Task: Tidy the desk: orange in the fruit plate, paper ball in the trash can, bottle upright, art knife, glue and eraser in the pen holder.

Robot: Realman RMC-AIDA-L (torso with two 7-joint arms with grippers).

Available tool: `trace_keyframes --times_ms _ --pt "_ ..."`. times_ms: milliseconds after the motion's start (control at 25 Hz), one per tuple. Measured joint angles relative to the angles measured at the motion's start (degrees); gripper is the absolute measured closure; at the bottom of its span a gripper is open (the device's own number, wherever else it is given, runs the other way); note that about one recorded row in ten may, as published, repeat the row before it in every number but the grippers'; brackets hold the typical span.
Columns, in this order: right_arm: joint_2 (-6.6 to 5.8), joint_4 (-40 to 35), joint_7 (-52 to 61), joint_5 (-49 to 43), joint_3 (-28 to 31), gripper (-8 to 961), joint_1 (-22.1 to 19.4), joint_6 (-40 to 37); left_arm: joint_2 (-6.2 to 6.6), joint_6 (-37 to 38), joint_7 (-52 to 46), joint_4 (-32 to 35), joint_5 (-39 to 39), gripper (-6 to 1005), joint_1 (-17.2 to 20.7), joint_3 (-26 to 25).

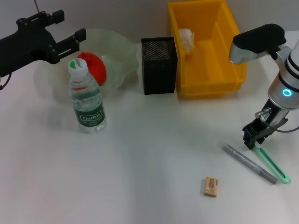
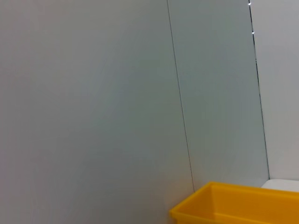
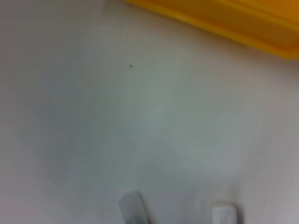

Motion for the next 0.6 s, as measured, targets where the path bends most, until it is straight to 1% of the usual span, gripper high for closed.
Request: trace_keyframes --times_ms 320,600 --pt "-0.01 0.1 0.1 0.0 0.0 789 0.0 0.0 0.0 0.0 0.1 0.1 0.0 313 0.1 0.0" --pt "0.05 -0.8 0.1 0.0 0.1 789 0.0 -0.3 0.04 0.0 0.2 0.1 0.0 313 0.2 0.0"
